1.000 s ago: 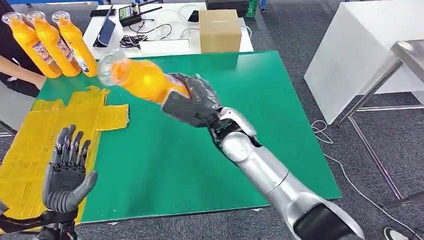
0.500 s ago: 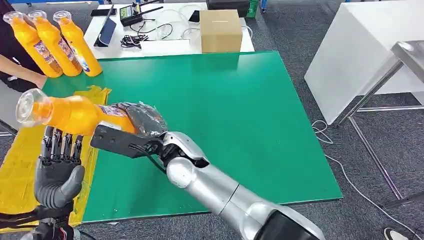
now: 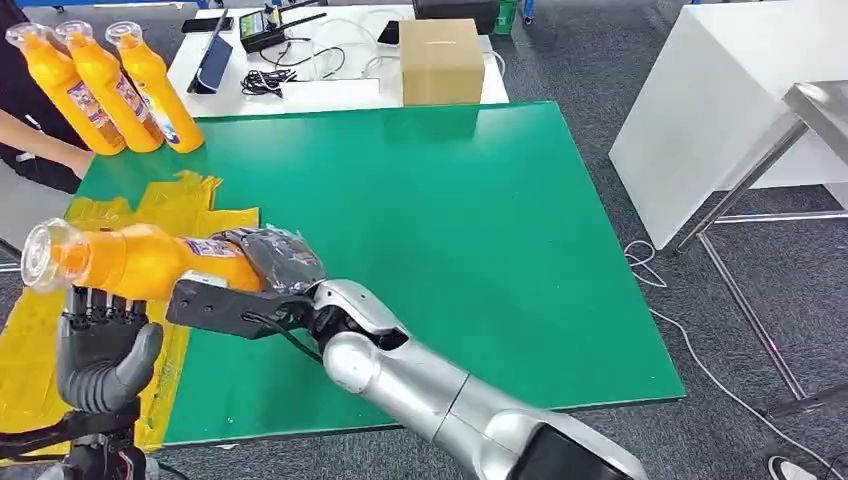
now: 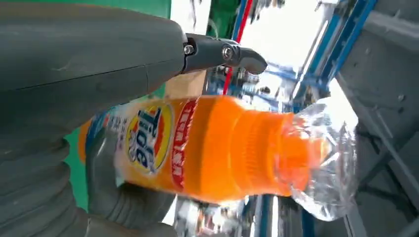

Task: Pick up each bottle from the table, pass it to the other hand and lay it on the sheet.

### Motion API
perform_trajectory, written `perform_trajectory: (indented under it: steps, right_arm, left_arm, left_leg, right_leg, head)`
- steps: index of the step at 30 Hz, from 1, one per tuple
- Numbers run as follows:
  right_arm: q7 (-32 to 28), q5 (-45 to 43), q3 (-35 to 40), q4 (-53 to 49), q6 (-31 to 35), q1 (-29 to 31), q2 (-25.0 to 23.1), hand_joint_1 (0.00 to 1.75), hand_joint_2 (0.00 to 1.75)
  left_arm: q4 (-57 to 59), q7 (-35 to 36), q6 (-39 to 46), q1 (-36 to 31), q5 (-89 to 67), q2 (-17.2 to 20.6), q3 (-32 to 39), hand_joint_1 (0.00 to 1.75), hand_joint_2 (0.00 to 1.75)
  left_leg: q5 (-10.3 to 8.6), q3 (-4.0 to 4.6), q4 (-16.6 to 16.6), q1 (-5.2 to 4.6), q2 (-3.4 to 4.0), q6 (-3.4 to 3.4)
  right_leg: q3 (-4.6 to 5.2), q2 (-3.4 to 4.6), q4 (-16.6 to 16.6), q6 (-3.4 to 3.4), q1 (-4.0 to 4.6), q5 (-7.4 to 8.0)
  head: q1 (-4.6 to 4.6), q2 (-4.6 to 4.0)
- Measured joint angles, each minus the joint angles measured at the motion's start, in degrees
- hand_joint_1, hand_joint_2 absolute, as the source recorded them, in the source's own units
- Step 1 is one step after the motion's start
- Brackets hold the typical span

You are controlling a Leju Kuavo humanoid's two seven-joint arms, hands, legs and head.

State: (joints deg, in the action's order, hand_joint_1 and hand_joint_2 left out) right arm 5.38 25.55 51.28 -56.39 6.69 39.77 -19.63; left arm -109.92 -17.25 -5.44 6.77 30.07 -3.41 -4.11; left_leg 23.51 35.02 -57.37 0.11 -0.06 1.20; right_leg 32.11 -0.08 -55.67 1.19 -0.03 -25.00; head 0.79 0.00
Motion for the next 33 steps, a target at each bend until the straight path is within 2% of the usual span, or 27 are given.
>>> perform_trajectory:
  steps: [5,23,33]
  right_arm:
    - [0.4,3.2,1.6,-0.1,0.0,-0.2,0.0,1.75,1.75]
    - [2.5,6.0,4.1,-0.5,0.3,-0.3,0.0,1.75,1.75]
    - [4.5,-0.2,7.3,-0.5,3.2,1.4,0.0,1.75,1.75]
  left_arm:
    - [-1.3,-0.8,2.1,0.0,-2.2,-0.4,0.0,0.00,1.75]
    - [-2.2,-0.2,3.4,0.0,-4.5,-0.6,0.0,0.00,1.75]
    - [-1.7,7.0,-2.5,0.1,8.1,-0.2,-1.6,0.00,1.75]
  left_leg:
    - [0.00,0.00,0.0,-0.01,0.00,0.00]
    - [0.00,0.00,0.0,-0.01,0.00,0.00]
    - [0.00,0.00,0.0,-0.01,0.01,0.00]
  right_leg:
    - [0.00,0.00,0.0,0.00,-0.01,0.00]
    - [0.01,0.00,0.0,0.00,-0.01,0.00]
    - [0.01,0.00,0.0,0.00,-0.02,0.00]
  head:
    - [0.00,0.00]
    - [0.00,0.00]
    - [0.02,0.00]
